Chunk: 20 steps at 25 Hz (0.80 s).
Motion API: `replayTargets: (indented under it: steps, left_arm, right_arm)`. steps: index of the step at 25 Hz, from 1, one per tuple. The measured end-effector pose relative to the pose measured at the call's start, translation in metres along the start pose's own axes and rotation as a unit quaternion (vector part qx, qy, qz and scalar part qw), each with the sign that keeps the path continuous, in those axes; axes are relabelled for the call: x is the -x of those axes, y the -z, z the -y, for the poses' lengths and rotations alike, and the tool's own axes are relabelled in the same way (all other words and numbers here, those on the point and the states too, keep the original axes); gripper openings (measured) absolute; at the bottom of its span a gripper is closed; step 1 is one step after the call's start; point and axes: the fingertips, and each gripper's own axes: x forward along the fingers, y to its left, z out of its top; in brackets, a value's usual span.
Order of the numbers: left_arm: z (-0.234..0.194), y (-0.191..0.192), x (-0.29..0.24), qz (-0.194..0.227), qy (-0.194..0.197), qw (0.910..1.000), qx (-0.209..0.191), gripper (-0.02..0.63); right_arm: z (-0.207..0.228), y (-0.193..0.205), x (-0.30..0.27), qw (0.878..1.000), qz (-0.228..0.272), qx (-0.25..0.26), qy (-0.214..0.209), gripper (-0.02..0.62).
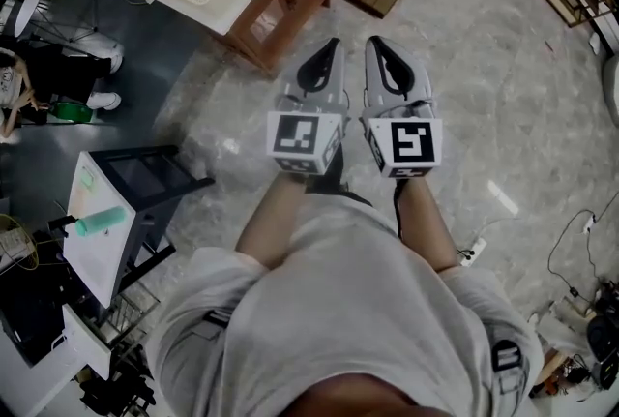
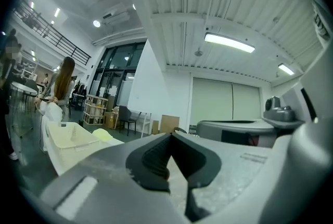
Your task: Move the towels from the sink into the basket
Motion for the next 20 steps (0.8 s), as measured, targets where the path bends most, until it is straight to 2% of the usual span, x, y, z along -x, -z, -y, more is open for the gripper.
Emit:
replayTargets:
  steps: [4, 10, 15, 20]
  left_arm:
    - [-0.036, 0.005, -0.055, -0.007, 0.002, 0.9999, 0.007, 0.020]
    - [-0.102, -0.017, -0.144, 0.000, -0.002, 0.9999, 0.017, 0.020]
    - [-0.166, -0.045, -0.197, 0.017, -0.015, 0.9996, 0.017, 0.020]
    - [-0.229, -0.049, -0.230, 0.014, -0.043, 0.9985, 0.032, 0.020]
  right_arm:
    - [0.023, 0.005, -0.058, 1.000, -0.006, 0.003, 0.000, 0.006]
    - [0.056, -0.001, -0.165, 1.000, -0.021, 0.004, -0.013, 0.006]
    - [0.060, -0.021, -0.258, 0.999, -0.007, 0.014, -0.038, 0.006]
    - [0.052, -0.020, -0.336, 0.997, -0.017, 0.018, -0.070, 0.006]
